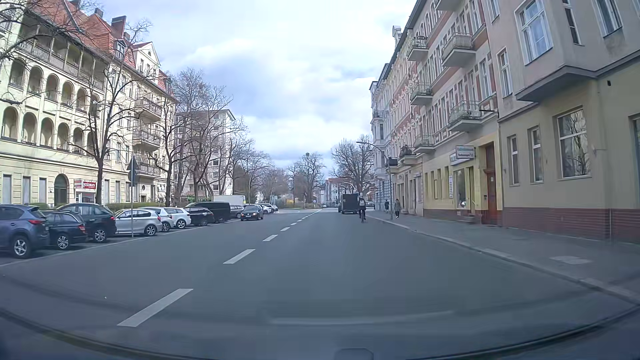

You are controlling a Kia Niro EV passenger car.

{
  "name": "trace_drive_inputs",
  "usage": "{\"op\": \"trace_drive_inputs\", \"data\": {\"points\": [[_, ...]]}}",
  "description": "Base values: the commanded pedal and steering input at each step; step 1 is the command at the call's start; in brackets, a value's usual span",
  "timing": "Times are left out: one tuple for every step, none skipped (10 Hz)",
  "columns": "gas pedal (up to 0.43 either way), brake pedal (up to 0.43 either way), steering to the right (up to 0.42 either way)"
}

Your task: Follow the waypoints while adhering to traffic rules and regulations

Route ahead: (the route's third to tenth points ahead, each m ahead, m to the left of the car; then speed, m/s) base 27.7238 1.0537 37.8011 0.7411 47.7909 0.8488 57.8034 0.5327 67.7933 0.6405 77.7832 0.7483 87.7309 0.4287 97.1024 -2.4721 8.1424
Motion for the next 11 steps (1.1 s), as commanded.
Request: {"op": "trace_drive_inputs", "data": {"points": [[0.0, 0.0, 0.0], [0.0, 0.0, 0.0], [0.0, 0.0, 0.0], [0.0, 0.0, 0.0], [0.0, 0.0, 0.0], [0.0, 0.0, 0.0], [0.0, 0.0, 0.0], [0.0, 0.0, 0.0], [0.0, 0.0, 0.0], [0.0, 0.0, 0.0], [0.0, 0.0, 0.0]]}}
